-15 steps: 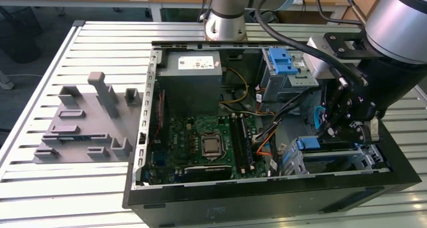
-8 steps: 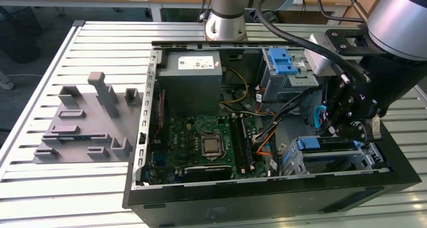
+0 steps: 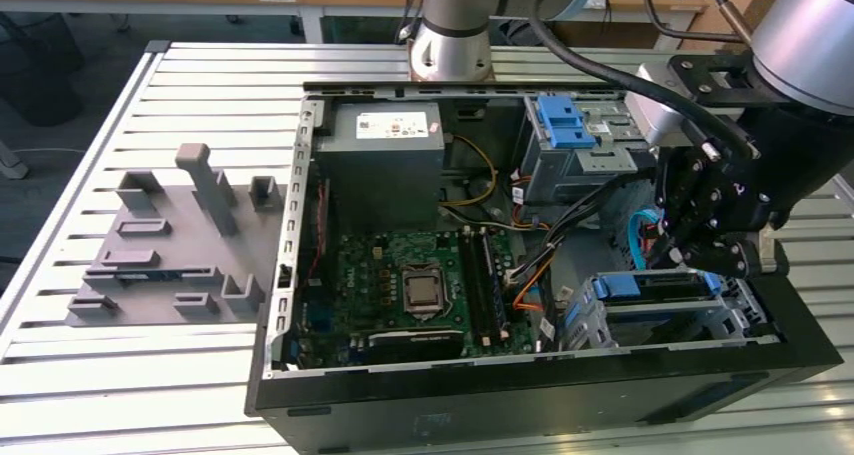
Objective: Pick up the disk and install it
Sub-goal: 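Insert the first disk wire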
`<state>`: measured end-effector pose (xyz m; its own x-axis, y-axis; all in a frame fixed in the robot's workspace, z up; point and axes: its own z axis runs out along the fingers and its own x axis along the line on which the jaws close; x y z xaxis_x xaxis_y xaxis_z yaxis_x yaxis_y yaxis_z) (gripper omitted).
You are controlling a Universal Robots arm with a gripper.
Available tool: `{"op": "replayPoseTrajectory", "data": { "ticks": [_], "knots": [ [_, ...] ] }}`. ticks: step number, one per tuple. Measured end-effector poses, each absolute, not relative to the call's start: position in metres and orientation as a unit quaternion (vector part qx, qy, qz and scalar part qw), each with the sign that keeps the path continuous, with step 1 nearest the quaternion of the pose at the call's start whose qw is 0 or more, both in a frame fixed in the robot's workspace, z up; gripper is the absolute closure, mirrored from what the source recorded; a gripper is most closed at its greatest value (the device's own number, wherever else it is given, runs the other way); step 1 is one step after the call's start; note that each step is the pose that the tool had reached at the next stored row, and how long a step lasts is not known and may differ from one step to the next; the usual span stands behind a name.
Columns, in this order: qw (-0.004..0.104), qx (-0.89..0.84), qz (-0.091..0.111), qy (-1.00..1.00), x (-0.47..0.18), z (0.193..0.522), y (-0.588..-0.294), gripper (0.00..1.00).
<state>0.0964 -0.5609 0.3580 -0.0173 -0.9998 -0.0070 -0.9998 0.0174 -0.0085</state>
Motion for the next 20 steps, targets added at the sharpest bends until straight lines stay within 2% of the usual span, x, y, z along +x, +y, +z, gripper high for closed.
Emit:
{"op": "replayPoseTrajectory", "data": {
  "ticks": [20],
  "knots": [
    [0.005, -0.701, -0.001, 0.713, 0.127, 0.358, -0.552, 0.89]
  ]
}}
